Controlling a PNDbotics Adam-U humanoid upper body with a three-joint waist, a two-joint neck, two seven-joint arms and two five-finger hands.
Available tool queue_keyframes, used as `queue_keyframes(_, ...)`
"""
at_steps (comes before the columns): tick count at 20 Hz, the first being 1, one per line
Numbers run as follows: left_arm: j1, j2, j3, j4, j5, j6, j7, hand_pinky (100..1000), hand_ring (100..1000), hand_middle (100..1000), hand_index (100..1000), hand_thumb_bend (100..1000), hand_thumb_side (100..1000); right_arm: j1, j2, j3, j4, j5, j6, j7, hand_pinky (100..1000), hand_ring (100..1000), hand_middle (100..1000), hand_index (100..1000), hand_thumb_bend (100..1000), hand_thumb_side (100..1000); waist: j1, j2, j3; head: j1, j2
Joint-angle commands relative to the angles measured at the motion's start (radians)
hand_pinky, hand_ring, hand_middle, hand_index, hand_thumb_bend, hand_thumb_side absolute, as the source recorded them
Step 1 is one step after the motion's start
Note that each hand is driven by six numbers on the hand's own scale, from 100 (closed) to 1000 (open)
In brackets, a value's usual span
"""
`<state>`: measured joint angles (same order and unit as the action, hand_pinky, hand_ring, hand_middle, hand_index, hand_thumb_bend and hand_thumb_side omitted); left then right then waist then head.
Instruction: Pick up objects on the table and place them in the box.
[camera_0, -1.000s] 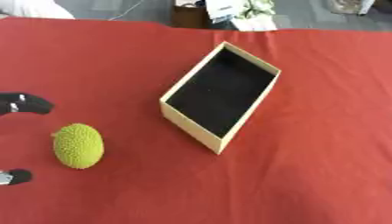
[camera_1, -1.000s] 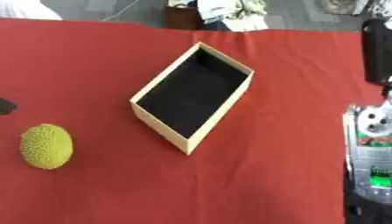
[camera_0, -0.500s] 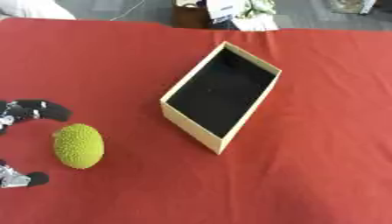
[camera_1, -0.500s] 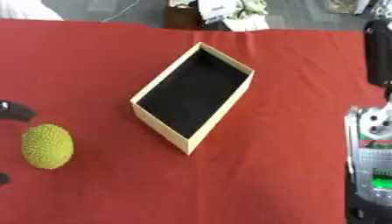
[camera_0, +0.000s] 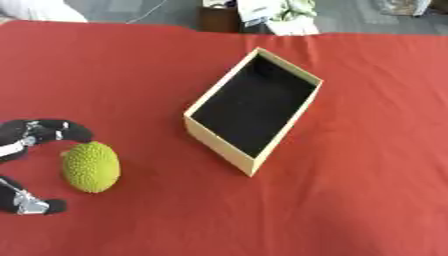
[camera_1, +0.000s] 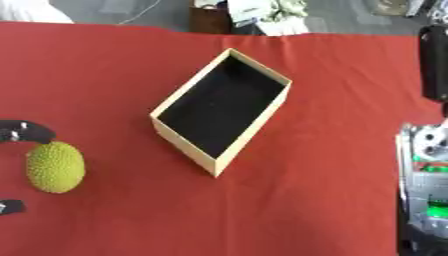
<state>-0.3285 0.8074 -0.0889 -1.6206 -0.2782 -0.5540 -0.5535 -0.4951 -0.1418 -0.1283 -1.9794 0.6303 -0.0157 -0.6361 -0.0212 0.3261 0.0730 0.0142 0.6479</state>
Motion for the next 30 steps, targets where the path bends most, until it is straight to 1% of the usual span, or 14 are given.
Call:
queue_keyframes(1, -0.025, 0.012, 0.002, 0.013, -0.015, -0.353, -0.354, 898, 870, 848, 904, 583, 250, -0.008, -0.005, 0.000, -0.021, -0.008, -0.004, 0.000, 797, 933, 519, 547, 100, 530, 0.003, -0.017, -0.002, 0.004, -0.008)
queue_keyframes(7, -0.069, -0.009, 0.008, 0.054, -0.017, -0.353, -0.354, 896, 864, 838, 895, 574, 255, -0.006, -0.003, 0.000, -0.021, -0.011, -0.005, 0.002, 797, 934, 519, 547, 100, 529, 0.002, -0.017, -0.004, 0.007, -0.007)
queue_keyframes(11, -0.094, -0.022, -0.002, 0.080, -0.017, -0.353, -0.354, 897, 860, 831, 892, 561, 263, -0.005, 0.000, 0.001, -0.021, -0.014, -0.007, 0.003, 798, 935, 519, 547, 100, 529, 0.002, -0.017, -0.006, 0.008, -0.008)
queue_keyframes(19, -0.109, -0.035, -0.022, 0.093, -0.038, -0.353, -0.354, 895, 858, 828, 887, 555, 260, -0.004, 0.000, 0.000, -0.021, -0.019, -0.007, 0.004, 798, 936, 518, 547, 100, 528, 0.000, -0.015, -0.005, 0.013, -0.005)
queue_keyframes(22, -0.114, -0.035, -0.020, 0.091, -0.052, -0.353, -0.354, 878, 855, 826, 879, 565, 202, -0.004, 0.000, 0.000, -0.021, -0.019, -0.007, 0.005, 799, 936, 519, 548, 100, 528, 0.000, -0.016, -0.005, 0.014, -0.006)
queue_keyframes(24, -0.113, -0.035, -0.023, 0.094, -0.073, -0.353, -0.354, 868, 850, 821, 871, 567, 114, -0.004, 0.000, 0.000, -0.021, -0.020, -0.008, 0.005, 799, 937, 518, 548, 100, 528, 0.000, -0.015, -0.005, 0.015, -0.007)
queue_keyframes(25, -0.112, -0.036, -0.027, 0.097, -0.087, -0.353, -0.354, 863, 847, 818, 867, 566, 100, -0.004, 0.000, 0.000, -0.021, -0.020, -0.008, 0.005, 799, 937, 518, 548, 100, 528, 0.000, -0.015, -0.005, 0.015, -0.007)
queue_keyframes(30, -0.111, -0.045, -0.027, 0.103, -0.145, -0.353, -0.354, 832, 835, 808, 855, 538, 100, -0.003, 0.000, 0.000, -0.021, -0.023, -0.010, 0.005, 799, 937, 518, 548, 100, 528, 0.000, -0.015, -0.006, 0.014, -0.007)
